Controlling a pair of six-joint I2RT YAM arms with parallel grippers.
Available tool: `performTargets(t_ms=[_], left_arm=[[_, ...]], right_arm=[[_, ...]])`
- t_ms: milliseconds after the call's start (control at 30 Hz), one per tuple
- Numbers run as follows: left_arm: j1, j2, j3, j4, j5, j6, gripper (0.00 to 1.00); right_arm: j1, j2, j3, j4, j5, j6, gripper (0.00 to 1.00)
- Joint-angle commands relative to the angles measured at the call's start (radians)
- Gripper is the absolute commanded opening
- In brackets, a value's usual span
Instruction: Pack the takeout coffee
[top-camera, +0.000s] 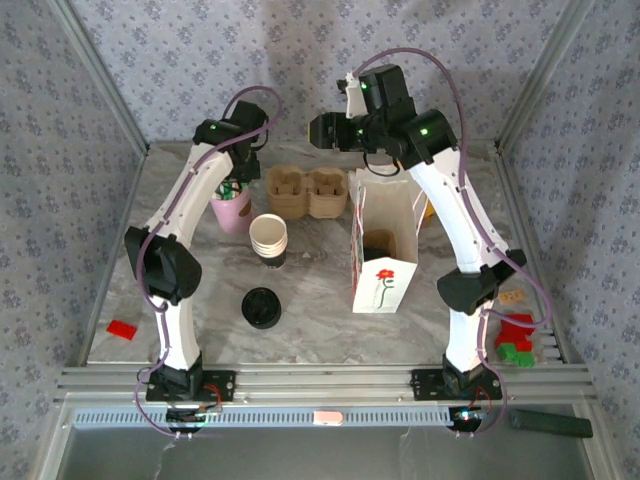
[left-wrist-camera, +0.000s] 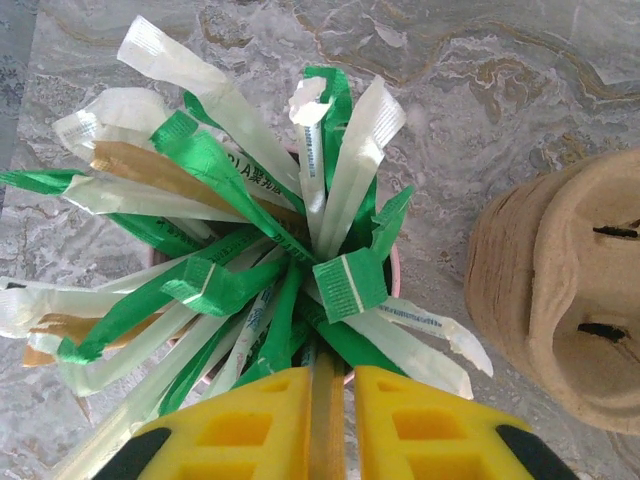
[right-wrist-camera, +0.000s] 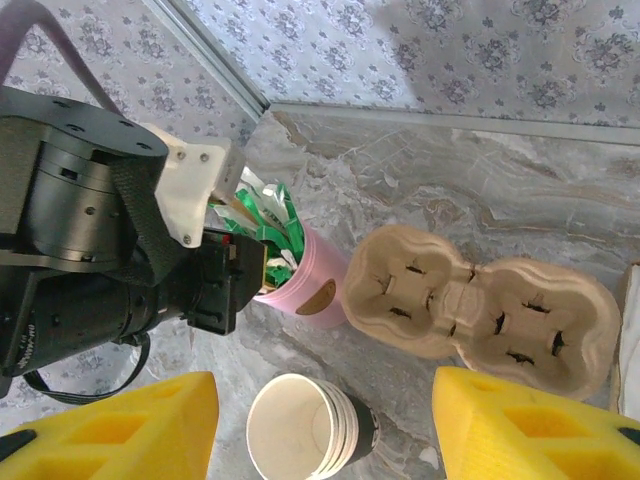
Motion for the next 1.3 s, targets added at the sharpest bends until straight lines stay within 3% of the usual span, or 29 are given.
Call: performTargets(t_ms=[0, 700, 1033, 1267], left_arm=[[0.004, -0.054, -0.006, -0.028, -0.017, 0.001, 0.20], [0.004, -0.053, -0.046, -0.011, 0.015, -0.003, 0.19], [-0.003, -0.047, 0.009, -0.026, 0.008, 0.007, 0.04], [-0.013, -0.053, 0.080, -0.051, -0.007, 0.019, 0.01]], right_arm=[[-0.002, -0.042, -0.008, 0.011, 0.011, -0.012, 0.60], [0.001, -0.050, -0.008, 0.010, 0.020, -0.013, 0.60], [0.004, -0.048, -0.006, 0.010, 0.017, -0.014, 0.60], [0.004, -0.049, -0.005, 0.007, 0.017, -0.017, 0.60]])
